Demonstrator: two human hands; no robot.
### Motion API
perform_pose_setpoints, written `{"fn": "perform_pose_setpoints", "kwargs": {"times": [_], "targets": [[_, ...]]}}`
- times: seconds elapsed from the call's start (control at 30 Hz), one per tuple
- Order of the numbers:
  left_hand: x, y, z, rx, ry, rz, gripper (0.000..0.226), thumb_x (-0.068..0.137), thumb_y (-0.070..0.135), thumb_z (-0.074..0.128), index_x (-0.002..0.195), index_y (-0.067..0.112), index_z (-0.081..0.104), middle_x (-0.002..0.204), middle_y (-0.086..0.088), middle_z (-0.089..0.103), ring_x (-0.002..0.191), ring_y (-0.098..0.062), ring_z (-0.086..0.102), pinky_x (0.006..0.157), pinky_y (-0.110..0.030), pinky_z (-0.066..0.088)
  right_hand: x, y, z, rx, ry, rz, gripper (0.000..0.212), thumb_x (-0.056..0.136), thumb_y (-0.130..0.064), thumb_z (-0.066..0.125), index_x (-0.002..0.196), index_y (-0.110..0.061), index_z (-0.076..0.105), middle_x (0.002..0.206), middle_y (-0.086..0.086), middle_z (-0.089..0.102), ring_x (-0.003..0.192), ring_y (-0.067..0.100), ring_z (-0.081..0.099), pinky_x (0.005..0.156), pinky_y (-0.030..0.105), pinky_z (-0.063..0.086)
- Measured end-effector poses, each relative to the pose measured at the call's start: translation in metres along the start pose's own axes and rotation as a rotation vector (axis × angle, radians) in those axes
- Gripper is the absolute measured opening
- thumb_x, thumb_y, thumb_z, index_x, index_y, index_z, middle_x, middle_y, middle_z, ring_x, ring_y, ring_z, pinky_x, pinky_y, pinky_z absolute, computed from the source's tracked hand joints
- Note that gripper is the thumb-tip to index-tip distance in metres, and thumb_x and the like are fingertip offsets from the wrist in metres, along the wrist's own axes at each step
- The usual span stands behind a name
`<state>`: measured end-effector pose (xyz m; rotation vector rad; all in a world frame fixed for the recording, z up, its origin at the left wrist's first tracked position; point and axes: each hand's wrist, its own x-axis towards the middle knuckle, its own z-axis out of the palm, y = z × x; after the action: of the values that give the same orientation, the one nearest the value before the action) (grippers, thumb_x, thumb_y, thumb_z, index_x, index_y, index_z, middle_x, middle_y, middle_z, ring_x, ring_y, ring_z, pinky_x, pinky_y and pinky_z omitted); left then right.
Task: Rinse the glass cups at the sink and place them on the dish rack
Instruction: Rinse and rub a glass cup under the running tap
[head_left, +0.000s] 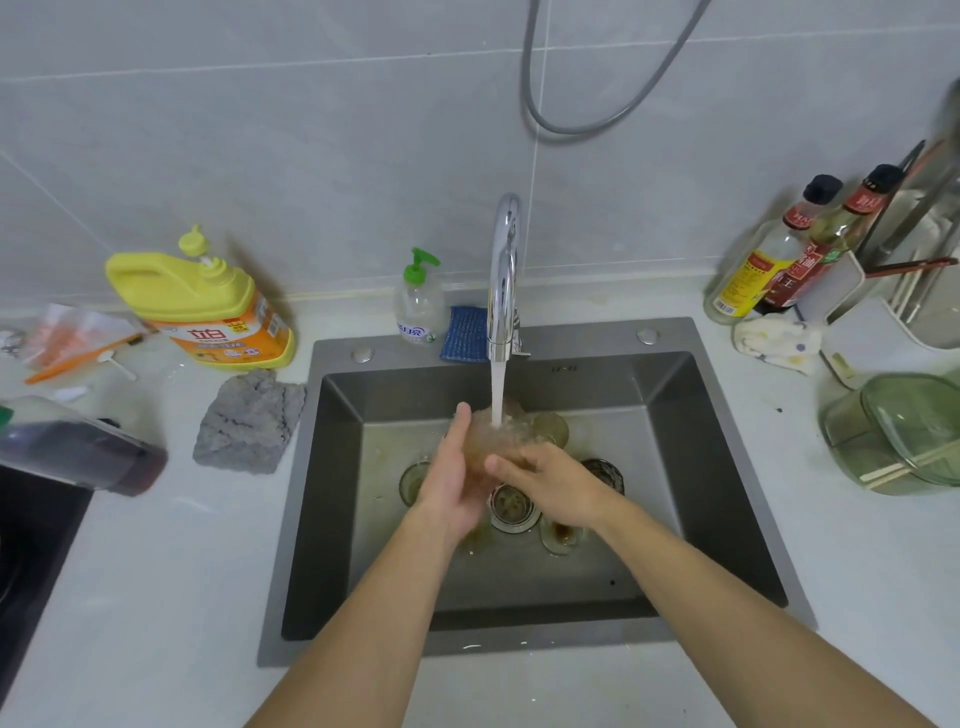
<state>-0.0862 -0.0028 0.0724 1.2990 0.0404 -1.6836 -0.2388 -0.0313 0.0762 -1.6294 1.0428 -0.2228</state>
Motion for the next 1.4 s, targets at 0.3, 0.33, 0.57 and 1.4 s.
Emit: {"fn": "perform_pose_setpoints", "kwargs": {"times": [0.3, 0.33, 0.57, 1.4], "targets": [[-0.002, -0.004, 0.008, 0.09, -0.007, 0.083, 0.06, 0.096, 0.054, 0.065, 0.136, 0.009, 0.059, 0.115, -0.019, 0.078, 0.107, -0.03, 0.077, 0.102, -0.047, 0.055, 0.009, -0.009, -0.002, 0.108, 0.069, 0.086, 0.041, 0.097, -0.063, 0.053, 0.112, -0.034, 0.077, 0.112, -0.012, 0.078, 0.109, 0.002, 0.071, 0.112, 0.036, 0.048], [-0.001, -0.002, 0.009, 0.116, 0.008, 0.102, 0.054, 0.098, 0.05, 0.065, 0.137, 0.013, 0.054, 0.113, -0.019, 0.078, 0.104, -0.032, 0.077, 0.1, -0.051, 0.057, 0.007, -0.007, -0.003, 0.14, 0.049, 0.108, 0.046, 0.095, -0.067, 0.052, 0.113, -0.032, 0.077, 0.113, -0.012, 0.078, 0.112, 0.003, 0.07, 0.114, 0.038, 0.046], [0.001, 0.004, -0.002, 0.148, 0.043, -0.02, 0.069, 0.106, 0.061, 0.037, 0.129, 0.003, 0.067, 0.114, -0.022, 0.077, 0.103, -0.03, 0.077, 0.088, -0.043, 0.061, 0.004, 0.001, -0.019, -0.098, -0.047, 0.052, 0.019, 0.098, -0.05, 0.063, 0.106, -0.04, 0.077, 0.104, -0.025, 0.076, 0.104, -0.006, 0.068, 0.11, 0.041, 0.051], [0.004, 0.005, -0.004, 0.178, -0.008, -0.005, 0.059, 0.105, 0.056, 0.048, 0.118, 0.005, 0.074, 0.105, -0.017, 0.08, 0.105, -0.026, 0.077, 0.092, -0.036, 0.052, 0.009, -0.014, -0.004, 0.112, -0.05, 0.088, 0.037, 0.089, -0.063, 0.066, 0.116, -0.04, 0.077, 0.113, -0.013, 0.078, 0.116, 0.034, 0.069, 0.107, 0.06, 0.049]]}}
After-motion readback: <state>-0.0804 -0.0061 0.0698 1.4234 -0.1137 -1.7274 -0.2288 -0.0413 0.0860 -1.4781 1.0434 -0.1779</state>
